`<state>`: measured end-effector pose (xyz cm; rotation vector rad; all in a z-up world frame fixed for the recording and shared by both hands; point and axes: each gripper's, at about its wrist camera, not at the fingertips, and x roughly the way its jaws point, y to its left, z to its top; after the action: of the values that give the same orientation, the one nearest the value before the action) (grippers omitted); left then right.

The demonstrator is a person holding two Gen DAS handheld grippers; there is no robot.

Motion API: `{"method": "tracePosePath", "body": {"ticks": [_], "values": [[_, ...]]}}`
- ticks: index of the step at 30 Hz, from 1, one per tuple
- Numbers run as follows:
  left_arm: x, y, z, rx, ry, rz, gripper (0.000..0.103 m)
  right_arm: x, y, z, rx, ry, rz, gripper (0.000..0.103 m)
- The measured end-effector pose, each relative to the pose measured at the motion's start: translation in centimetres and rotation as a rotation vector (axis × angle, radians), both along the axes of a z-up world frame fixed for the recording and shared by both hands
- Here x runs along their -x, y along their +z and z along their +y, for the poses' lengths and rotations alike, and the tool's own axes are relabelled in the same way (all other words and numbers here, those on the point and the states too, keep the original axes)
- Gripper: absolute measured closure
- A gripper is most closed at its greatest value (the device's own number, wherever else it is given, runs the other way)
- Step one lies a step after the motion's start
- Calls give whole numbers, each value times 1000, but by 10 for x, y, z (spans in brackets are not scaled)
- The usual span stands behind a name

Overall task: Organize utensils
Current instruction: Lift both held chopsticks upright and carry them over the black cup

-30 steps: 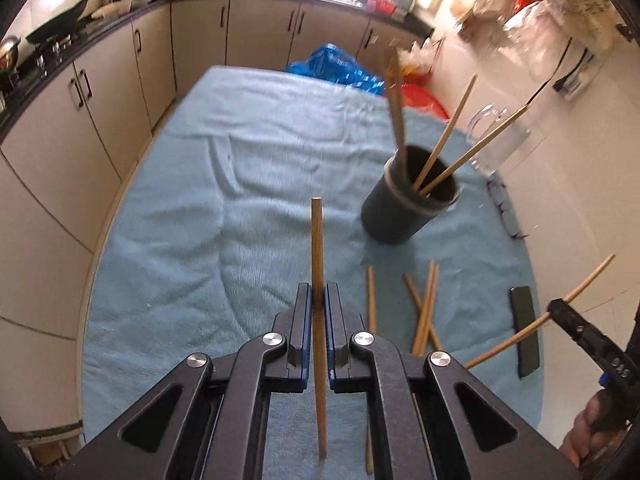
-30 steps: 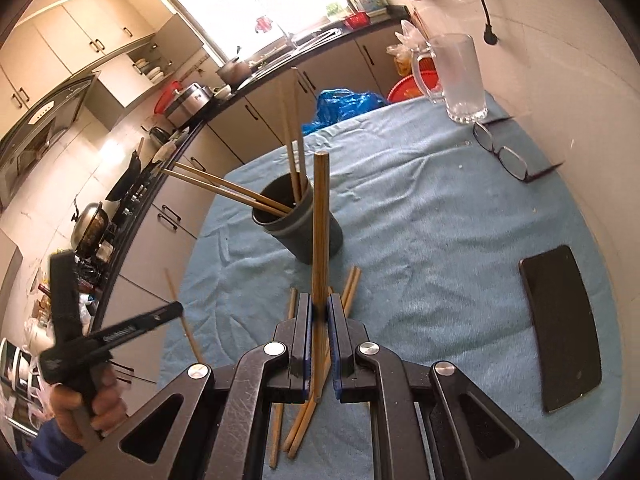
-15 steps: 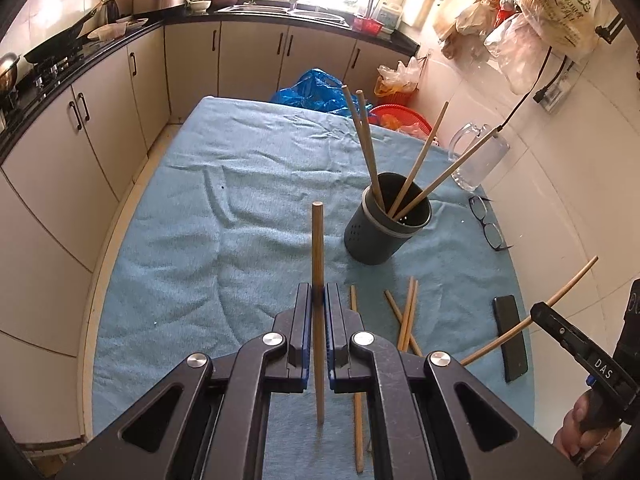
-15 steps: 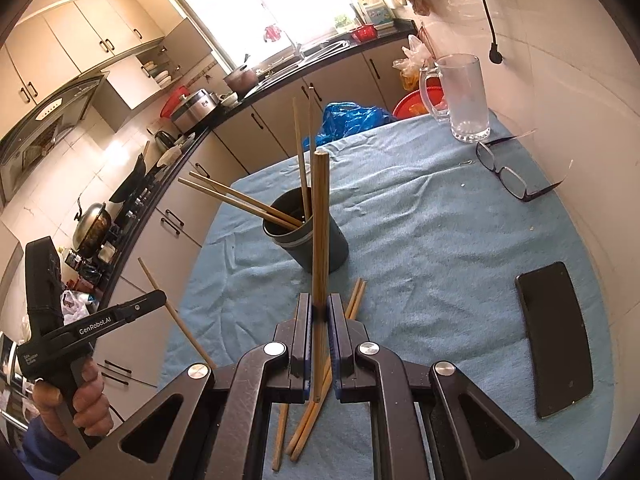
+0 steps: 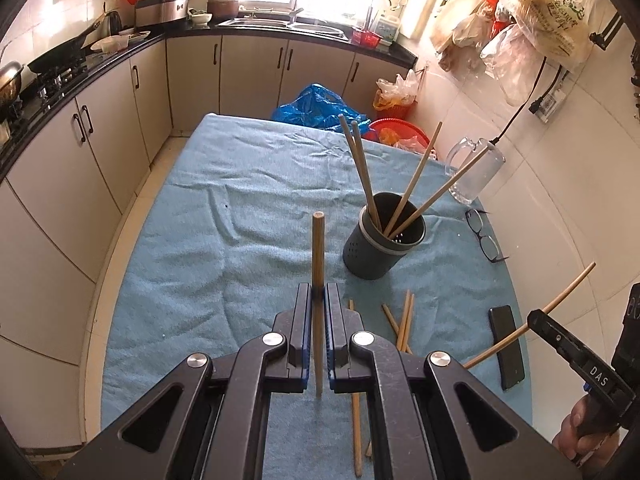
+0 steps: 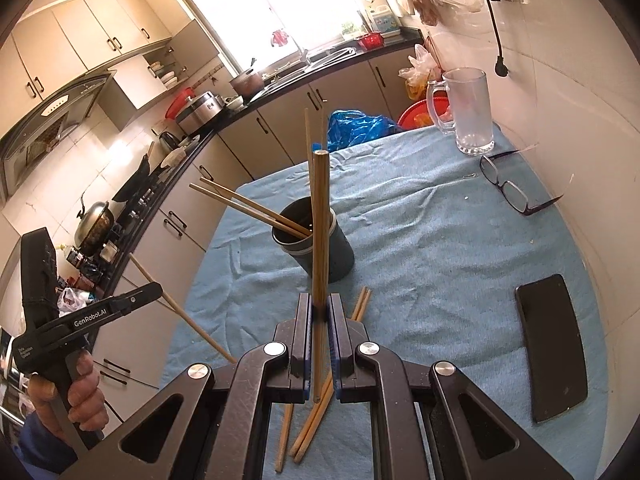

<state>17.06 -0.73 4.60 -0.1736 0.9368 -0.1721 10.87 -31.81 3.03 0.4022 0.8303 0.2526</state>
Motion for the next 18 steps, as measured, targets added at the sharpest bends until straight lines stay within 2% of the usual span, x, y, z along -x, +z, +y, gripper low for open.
{"method": "tracePosePath", "body": {"ticks": [18], "values": [[1,16,-11,-51,-9,-60,98,-2,4,0,9,-1,-10,95]]}}
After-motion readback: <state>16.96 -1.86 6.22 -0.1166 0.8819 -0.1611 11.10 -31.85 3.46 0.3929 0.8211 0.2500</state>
